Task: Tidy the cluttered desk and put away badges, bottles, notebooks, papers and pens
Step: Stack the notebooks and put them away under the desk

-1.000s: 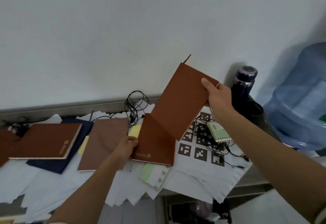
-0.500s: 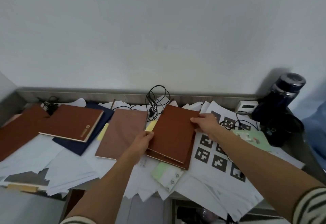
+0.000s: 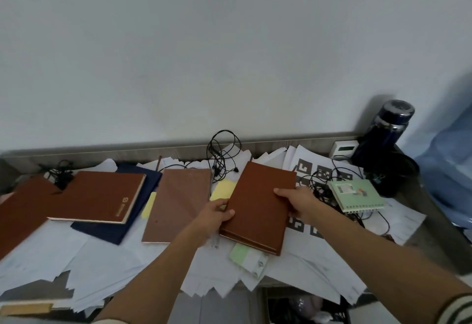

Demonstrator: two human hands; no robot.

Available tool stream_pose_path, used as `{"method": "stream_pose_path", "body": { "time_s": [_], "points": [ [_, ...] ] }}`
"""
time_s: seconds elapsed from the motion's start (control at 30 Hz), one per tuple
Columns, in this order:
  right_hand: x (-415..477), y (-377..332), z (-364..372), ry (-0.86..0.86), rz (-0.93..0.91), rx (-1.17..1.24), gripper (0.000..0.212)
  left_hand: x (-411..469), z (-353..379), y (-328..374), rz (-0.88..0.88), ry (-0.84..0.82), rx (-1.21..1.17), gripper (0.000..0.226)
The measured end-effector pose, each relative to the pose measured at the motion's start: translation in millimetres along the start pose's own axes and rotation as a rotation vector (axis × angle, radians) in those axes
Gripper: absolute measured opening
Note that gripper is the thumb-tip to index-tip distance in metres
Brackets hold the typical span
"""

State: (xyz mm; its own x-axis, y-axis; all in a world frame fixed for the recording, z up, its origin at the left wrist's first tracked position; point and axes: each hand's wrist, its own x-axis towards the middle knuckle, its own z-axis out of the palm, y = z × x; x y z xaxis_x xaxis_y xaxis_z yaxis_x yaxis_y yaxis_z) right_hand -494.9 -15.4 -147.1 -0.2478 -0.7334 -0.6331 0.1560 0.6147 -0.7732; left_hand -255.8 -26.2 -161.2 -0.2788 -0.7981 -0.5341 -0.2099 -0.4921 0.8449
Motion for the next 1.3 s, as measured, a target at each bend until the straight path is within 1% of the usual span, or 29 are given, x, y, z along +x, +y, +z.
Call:
{"method": "stream_pose_path", "body": {
  "time_s": [0.07, 0.17, 0.27, 0.37, 0.4, 0.47, 0.5, 0.57, 0.63, 0.73, 0.8, 0.87, 0.97, 1.03, 1.07, 1.13, 1.2, 1.3],
  "points": [
    [-8.7, 5.5, 2.7, 0.06, -0.034, 0.088, 0.033, -3.5, -1.6, 5.9, -0.009, -0.044, 0.04, 0.033],
    [-23.8, 3.1, 11.1, 0.143, -0.138, 0.242, 0.028, -9.1, -5.8, 18.9, -0.001, -0.074, 0.111, 0.026],
    [-36.7, -10.6, 22.6, 0.166, -0.237, 0.294, 0.029, -14.9, -17.2, 33.4, 0.062, -0.017, 0.078, 0.023],
    [-48.4, -27.8, 39.5, 0.145, -0.326, 0.303, 0.026, -20.6, -46.4, 39.7, 0.121, 0.151, 0.124, 0.019],
    [-52.0, -32.3, 48.7, 0.115, -0.343, 0.299, 0.023, -22.3, -61.8, 37.5, 0.147, 0.238, 0.183, 0.018],
    [-56.4, -37.7, 71.4, 0.051, -0.347, 0.267, 0.021, -26.9, -96.5, 26.6, 0.18, 0.396, 0.38, 0.016],
    [-56.0, -37.7, 82.5, 0.029, -0.341, 0.244, 0.022, -29.2, -111.1, 19.5, 0.172, 0.448, 0.47, 0.016],
    [-52.1, -34.3, 111.9, -0.006, -0.313, 0.19, 0.026, -37.0, -136.5, 6.5, 0.144, 0.491, 0.498, 0.017],
    [-45.8, -26.5, 139.6, -0.03, -0.28, 0.124, 0.029, -43.2, -147.0, -0.7, 0.13, 0.498, 0.451, 0.016],
    [-35.9, -13.6, 175.9, -0.036, -0.223, 0.082, 0.031, -47.5, -153.3, -8.5, 0.124, 0.465, 0.403, 0.017],
    [-27.4, -7.3, 193.9, -0.01, -0.198, 0.081, 0.029, -49.2, -157.7, -14.8, 0.09, 0.428, 0.367, 0.022],
    [-19.2, -4.3, 204.7, 0.044, -0.194, 0.017, 0.029, -49.2, -163.5, -21.6, 0.068, 0.403, 0.299, 0.026],
    [-13.3, -3.1, 204.9, 0.1, -0.227, -0.219, 0.028, -47.7, -168.2, -24.8, 0.034, 0.406, 0.232, 0.023],
    [-14.2, -0.7, 204.0, 0.106, -0.244, -0.385, 0.022, -45.6, -169.7, -25.8, 0.025, 0.396, 0.185, 0.019],
    [-15.8, 0.6, 204.6, 0.11, -0.249, -0.468, 0.019, -44.2, -169.6, -25.8, 0.02, 0.381, 0.157, 0.019],
    [-17.5, 4.0, 204.9, 0.111, -0.252, -0.564, 0.021, -42.2, -166.3, -24.4, 0.007, 0.345, 0.127, 0.022],
    [-19.2, 6.1, 205.5, 0.103, -0.259, -0.541, 0.019, -39.4, -163.8, -23.9, -0.015, 0.33, 0.12, 0.024],
    [-21.0, 5.9, 202.4, 0.088, -0.256, -0.424, 0.016, -37.4, -161.4, -22.6, -0.023, 0.348, 0.123, 0.026]
  ]
}}
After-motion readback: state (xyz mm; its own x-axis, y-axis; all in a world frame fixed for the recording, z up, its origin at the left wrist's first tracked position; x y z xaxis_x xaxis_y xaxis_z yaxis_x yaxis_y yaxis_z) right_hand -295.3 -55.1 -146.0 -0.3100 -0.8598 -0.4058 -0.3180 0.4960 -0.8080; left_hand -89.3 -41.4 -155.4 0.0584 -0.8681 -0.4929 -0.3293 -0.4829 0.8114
